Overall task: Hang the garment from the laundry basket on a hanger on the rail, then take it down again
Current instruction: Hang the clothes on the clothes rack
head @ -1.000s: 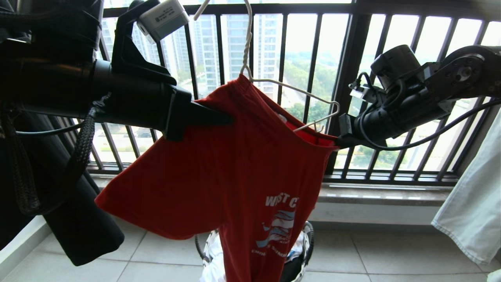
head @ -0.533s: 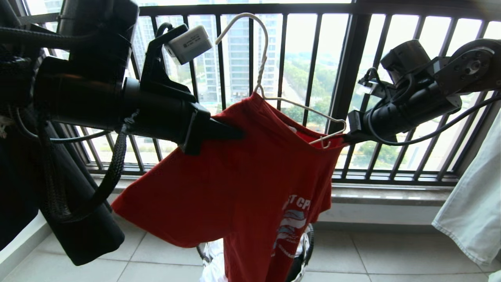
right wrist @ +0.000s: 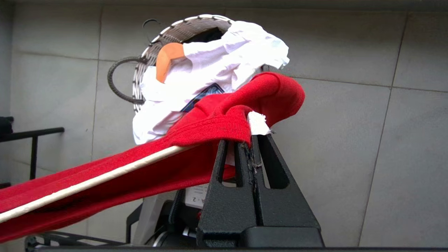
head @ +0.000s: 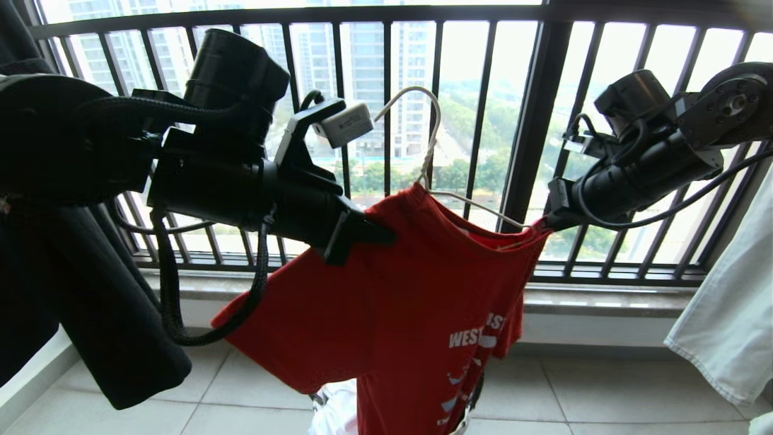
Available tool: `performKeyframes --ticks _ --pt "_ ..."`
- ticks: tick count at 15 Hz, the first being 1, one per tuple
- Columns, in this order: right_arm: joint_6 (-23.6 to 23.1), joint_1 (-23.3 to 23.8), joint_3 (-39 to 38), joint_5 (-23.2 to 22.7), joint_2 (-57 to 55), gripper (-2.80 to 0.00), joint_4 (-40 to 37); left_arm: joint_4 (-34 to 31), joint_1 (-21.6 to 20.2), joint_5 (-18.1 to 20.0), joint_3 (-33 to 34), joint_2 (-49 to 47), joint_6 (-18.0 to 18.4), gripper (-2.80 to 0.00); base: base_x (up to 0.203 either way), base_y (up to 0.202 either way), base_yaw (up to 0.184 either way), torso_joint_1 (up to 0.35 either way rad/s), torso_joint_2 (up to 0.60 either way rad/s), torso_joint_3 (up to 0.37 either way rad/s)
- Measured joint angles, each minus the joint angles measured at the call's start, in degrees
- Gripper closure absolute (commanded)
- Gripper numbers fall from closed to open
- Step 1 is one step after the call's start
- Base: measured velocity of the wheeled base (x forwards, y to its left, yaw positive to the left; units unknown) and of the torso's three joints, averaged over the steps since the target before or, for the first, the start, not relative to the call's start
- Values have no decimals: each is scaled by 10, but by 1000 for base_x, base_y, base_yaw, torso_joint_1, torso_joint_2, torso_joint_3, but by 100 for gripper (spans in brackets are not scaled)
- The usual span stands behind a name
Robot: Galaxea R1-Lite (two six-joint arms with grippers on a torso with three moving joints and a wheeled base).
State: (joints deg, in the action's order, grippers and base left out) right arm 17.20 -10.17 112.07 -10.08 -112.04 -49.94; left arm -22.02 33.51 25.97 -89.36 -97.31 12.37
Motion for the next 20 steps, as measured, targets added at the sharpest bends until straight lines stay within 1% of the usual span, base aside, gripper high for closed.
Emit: performKeyframes --ticks 2,4,6,8,10,11,13,15,16,17,20 --pt "0 1 -1 0 -1 0 -12 0 3 -7 -1 -14 8 0 0 0 0 0 0 0" --pt "0 1 -1 13 -1 0 -13 5 7 -15 -2 -27 11 0 0 0 0 0 0 0" --pt "0 -1 -1 16 0 0 -14 25 16 -32 0 -40 12 0 0 0 0 0 0 0" --pt "1 -8 -1 18 6 0 -14 27 27 -36 1 -52 8 0 0 0 0 0 0 0" --pt "3 -18 0 32 14 0 -7 28 38 -36 1 -60 3 0 0 0 0 0 0 0" --pt "3 -27 1 47 19 0 2 32 45 -36 3 -64 -3 0 0 0 0 0 0 0" --pt "2 -50 1 73 31 0 16 72 58 -41 12 -71 -24 0 0 0 0 0 0 0" --pt "1 -79 1 99 44 0 26 105 71 -74 20 -80 -36 0 0 0 0 0 0 0" --pt "0 -94 1 115 49 0 29 106 75 -85 22 -83 -38 0 0 0 0 0 0 0" --pt "0 -109 -1 131 54 0 29 106 77 -87 23 -86 -38 0 0 0 0 0 0 0" --pt "0 -140 -4 158 72 0 29 122 80 -90 23 -97 -41 0 0 0 0 0 0 0"
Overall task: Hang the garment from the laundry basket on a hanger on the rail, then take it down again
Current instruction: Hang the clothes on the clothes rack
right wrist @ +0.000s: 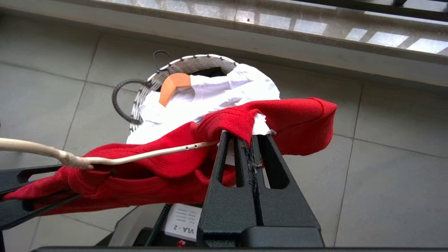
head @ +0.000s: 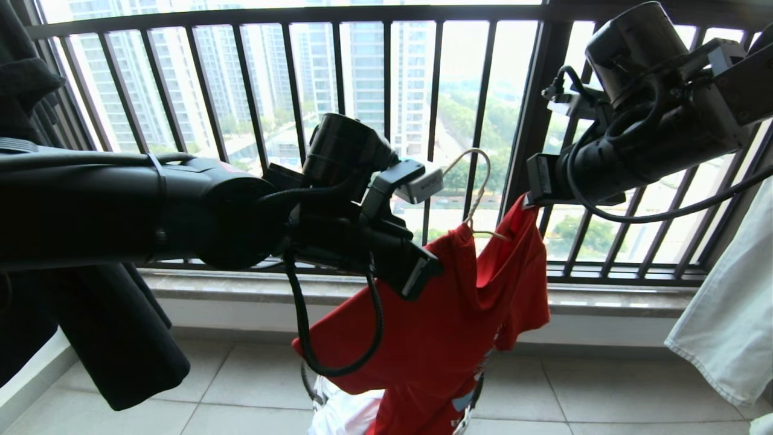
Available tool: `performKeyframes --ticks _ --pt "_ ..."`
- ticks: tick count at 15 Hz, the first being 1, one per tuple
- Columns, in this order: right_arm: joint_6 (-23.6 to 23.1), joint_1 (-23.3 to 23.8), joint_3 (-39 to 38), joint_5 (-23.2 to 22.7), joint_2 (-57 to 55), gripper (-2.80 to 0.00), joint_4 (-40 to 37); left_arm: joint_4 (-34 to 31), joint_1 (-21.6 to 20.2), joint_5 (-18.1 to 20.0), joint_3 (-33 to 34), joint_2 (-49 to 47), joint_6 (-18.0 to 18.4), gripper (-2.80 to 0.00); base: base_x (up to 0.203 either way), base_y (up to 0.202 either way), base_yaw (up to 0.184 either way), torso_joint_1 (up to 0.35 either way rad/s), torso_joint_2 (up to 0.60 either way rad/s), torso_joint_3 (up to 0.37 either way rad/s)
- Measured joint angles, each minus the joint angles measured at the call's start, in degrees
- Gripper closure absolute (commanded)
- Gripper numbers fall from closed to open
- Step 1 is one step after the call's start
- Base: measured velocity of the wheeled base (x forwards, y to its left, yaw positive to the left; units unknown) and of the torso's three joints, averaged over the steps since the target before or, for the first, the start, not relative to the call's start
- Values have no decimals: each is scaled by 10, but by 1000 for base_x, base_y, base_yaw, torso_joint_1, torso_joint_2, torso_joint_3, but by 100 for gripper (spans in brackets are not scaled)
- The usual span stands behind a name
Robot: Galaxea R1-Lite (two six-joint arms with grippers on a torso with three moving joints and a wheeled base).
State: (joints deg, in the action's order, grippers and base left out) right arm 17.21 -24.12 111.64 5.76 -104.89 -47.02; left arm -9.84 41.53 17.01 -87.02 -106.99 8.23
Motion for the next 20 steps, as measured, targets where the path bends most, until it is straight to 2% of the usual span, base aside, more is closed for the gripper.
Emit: performKeyframes --ticks 5,6,8,10,13,16,20 --pt "-24 -49 -11 86 30 0 25 109 3 -3 8 -22 -79 0 0 0 0 0 0 0" --pt "-24 -55 -12 100 33 0 42 138 5 -9 11 -26 -98 0 0 0 0 0 0 0" --pt "-24 -63 -12 120 36 0 89 200 15 -44 20 -34 -126 0 0 0 0 0 0 0" --pt "-24 -78 -12 133 36 0 118 241 29 -79 33 -39 -128 0 0 0 0 0 0 0" --pt "-25 -106 -12 184 31 0 143 310 48 -125 53 -45 -127 0 0 0 0 0 0 0" --pt "-24 -137 -15 195 29 0 147 363 59 -172 58 -55 -125 0 0 0 0 0 0 0" --pt "-20 -166 -46 199 37 0 149 407 61 -189 59 -62 -127 0 0 0 0 0 0 0"
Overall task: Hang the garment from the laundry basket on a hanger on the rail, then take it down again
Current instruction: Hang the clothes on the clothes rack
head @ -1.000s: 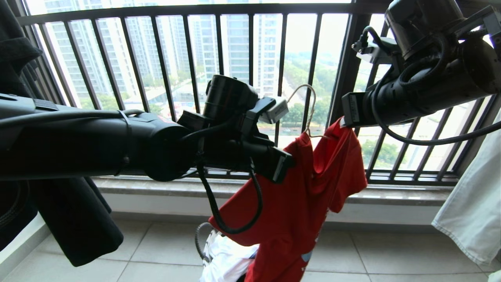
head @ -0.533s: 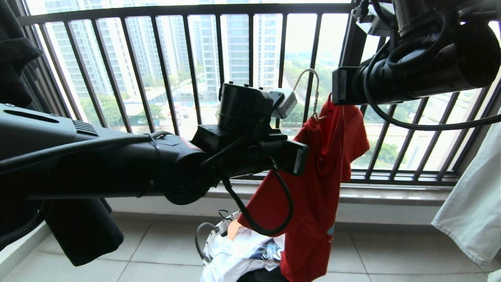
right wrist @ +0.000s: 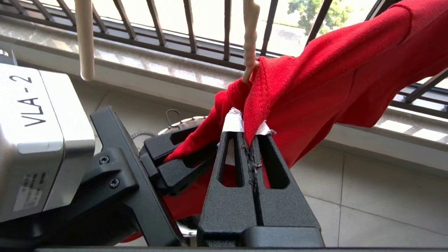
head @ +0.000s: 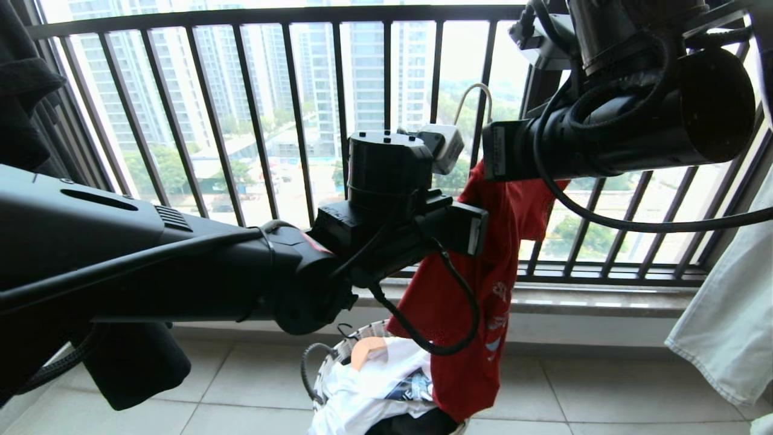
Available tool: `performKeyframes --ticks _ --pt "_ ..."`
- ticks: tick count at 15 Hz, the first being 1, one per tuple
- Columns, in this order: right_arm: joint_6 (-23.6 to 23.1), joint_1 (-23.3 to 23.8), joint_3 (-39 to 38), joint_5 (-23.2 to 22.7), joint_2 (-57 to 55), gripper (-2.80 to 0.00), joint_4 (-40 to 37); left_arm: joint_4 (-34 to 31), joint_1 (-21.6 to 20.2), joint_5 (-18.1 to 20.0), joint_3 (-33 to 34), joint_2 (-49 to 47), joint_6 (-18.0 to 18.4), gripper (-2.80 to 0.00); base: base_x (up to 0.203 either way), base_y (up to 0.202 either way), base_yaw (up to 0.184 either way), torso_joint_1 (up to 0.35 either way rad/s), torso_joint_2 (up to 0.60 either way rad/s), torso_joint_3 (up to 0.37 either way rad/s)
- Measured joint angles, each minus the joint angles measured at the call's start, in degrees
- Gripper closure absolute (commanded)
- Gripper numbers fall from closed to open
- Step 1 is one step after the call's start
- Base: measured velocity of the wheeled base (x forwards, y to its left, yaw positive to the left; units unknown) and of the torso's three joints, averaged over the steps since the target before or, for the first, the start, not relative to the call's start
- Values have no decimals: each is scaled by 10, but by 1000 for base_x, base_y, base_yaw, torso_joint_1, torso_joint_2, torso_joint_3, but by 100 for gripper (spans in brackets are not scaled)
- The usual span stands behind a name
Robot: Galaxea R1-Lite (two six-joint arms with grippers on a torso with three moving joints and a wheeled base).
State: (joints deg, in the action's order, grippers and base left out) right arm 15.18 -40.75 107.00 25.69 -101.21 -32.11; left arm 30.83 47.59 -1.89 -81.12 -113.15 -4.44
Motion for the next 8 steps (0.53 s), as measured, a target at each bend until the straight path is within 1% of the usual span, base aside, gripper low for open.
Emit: performKeyframes --ticks 3,8 --pt "0 -24 -30 23 13 0 0 44 0 -19 -1 -5 0 0 0 0 0 0 0 0" --pt "0 -31 -47 31 25 0 0 49 0 -20 -1 -5 0 0 0 0 0 0 0 0"
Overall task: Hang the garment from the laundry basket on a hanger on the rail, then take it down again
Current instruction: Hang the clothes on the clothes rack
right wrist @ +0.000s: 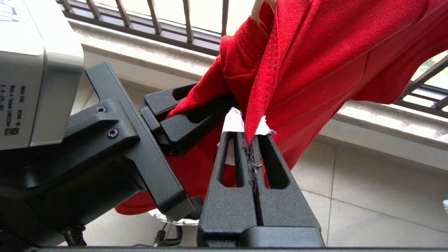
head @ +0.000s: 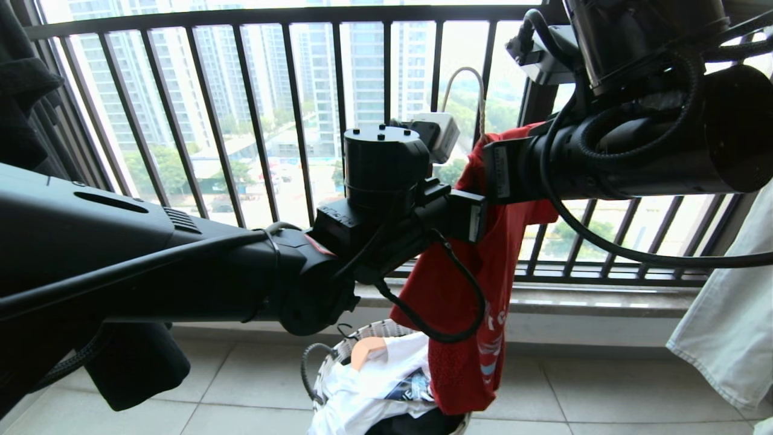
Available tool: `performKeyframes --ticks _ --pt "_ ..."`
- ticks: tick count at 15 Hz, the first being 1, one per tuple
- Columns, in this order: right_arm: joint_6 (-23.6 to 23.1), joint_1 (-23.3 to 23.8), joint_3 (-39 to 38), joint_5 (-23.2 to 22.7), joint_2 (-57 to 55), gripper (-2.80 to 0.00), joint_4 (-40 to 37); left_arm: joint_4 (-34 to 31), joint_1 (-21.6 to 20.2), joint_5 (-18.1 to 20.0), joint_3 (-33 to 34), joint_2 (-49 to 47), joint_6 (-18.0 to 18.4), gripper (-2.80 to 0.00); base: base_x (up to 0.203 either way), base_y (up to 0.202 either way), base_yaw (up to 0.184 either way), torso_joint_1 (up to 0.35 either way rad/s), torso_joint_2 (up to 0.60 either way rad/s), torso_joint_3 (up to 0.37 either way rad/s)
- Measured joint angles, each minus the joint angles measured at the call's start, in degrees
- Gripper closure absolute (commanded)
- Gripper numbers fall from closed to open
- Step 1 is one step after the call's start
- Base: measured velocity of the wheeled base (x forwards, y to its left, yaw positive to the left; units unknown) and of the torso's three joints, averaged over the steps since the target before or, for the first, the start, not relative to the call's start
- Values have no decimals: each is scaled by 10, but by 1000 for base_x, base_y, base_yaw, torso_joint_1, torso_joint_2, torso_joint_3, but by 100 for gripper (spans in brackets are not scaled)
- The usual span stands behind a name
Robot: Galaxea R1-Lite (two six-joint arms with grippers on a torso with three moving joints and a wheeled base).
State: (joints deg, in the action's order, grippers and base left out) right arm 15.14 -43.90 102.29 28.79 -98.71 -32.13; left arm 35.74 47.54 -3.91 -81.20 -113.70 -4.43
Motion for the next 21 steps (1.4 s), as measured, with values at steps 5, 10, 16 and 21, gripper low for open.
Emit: performKeyframes --ticks 5,10,16,21 --pt "-3 -13 -10 12 5 -280 -1 0 -1 -1 1 2 0 0 0 0 0 0 0 0" --pt "-3 -24 -12 12 12 -280 0 4 -3 -1 2 9 -3 0 0 0 0 0 0 0" --pt "-8 -24 -40 11 67 -280 -7 17 -24 3 1 26 -4 0 0 0 0 0 0 0" --pt "-38 5 -130 11 150 0 -10 -44 -42 41 3 62 -11 0 0 0 0 0 0 0"
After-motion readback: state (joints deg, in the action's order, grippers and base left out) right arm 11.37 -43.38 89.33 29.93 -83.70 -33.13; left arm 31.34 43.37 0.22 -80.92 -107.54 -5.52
